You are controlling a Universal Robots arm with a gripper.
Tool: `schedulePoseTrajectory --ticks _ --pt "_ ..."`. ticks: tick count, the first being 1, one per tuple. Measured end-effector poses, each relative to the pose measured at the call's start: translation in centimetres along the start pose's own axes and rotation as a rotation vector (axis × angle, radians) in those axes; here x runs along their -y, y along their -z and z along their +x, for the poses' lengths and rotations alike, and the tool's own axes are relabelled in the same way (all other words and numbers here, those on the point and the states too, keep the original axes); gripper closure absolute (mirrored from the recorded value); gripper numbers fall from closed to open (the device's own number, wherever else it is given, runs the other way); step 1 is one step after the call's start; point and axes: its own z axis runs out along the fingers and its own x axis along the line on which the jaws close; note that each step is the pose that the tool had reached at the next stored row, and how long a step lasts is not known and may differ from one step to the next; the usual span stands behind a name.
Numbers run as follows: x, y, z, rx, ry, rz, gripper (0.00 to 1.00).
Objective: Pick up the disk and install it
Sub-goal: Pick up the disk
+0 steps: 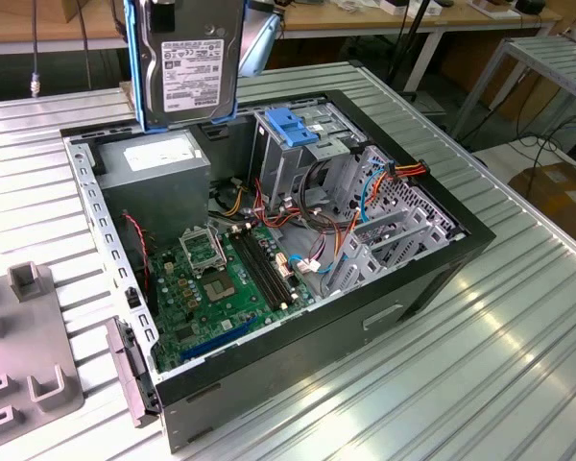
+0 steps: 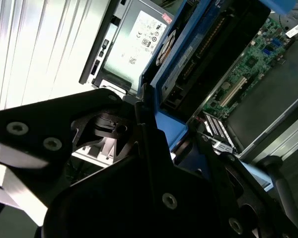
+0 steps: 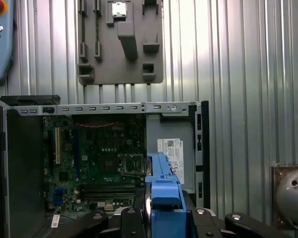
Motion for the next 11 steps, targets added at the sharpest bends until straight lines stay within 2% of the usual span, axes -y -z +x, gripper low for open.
schedulePoseTrajectory --ticks 7,11 --pt "1.16 -0.02 -0.03 0.0000 -0.004 -0.0002 0.63" --pt "1.20 -0.03 -0.03 0.0000 -0.004 -0.0001 0.63"
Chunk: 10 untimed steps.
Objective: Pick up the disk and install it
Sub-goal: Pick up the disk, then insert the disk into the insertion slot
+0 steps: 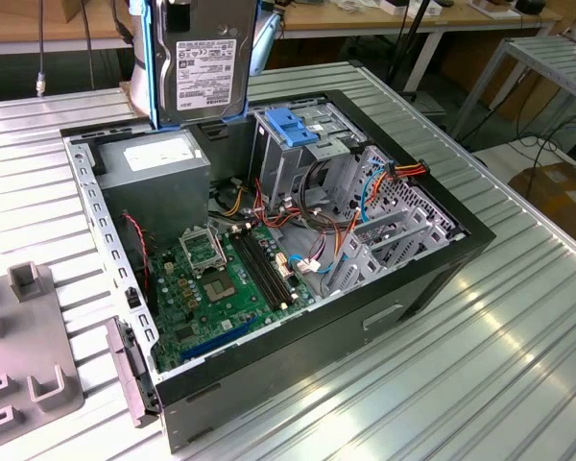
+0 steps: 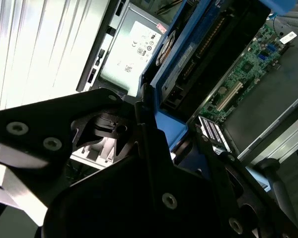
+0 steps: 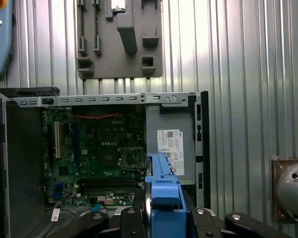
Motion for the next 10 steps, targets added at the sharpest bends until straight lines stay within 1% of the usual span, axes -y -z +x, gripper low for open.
schedulePoseTrajectory --ticks 8,10 --pt "0.01 0.00 0.00 0.0001 0.000 0.0000 0.63" --pt "0.02 0.00 0.13 0.0000 0.000 0.0000 0.63"
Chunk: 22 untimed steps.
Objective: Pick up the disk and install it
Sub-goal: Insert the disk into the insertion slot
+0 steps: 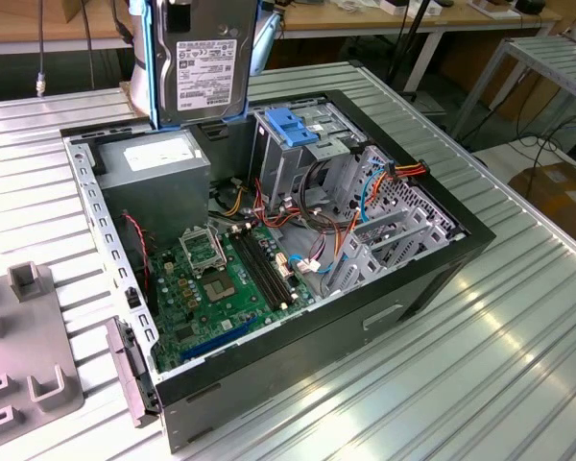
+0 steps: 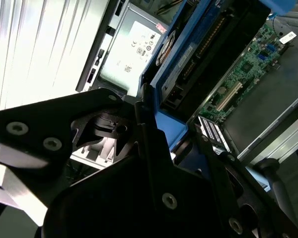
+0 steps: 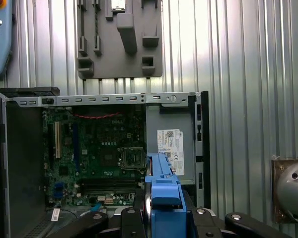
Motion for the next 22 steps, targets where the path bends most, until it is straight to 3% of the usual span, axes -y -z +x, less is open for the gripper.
schedulePoseTrajectory --ticks 9,14,22 --pt "0.11 -0.02 1.75 0.0000 0.000 0.0000 0.63" --pt "0.21 -0.04 3.09 0.0000 0.000 0.0000 0.63" --pt "0.32 -0.07 4.52 0.0001 0.000 0.0000 0.63"
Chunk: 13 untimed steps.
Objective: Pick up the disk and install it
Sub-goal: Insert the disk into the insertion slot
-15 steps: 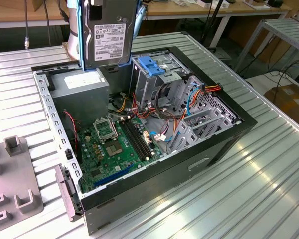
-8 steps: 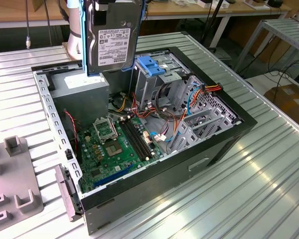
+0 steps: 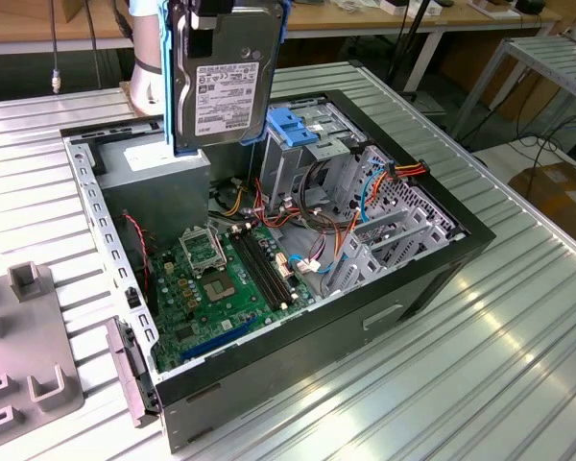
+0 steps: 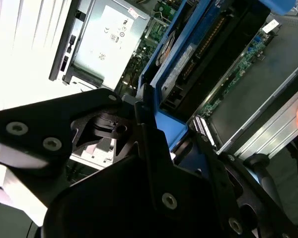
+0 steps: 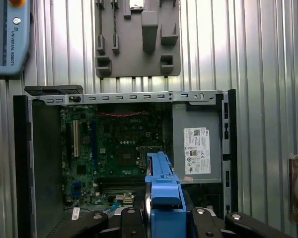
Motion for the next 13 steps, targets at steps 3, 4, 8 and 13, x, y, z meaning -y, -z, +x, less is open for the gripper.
schedulePoseTrajectory --ticks 3,4,8,13 --pt "0.06 -0.01 0.64 -0.0001 0.000 0.0000 0.63" --pt "0.09 -0.01 0.90 -0.0001 0.000 -0.0001 0.63" --pt "0.18 -0.04 2.23 -0.0001 0.000 -0.0001 0.63" --pt "0.28 -0.13 3.49 0.0002 0.000 0.0010 0.63"
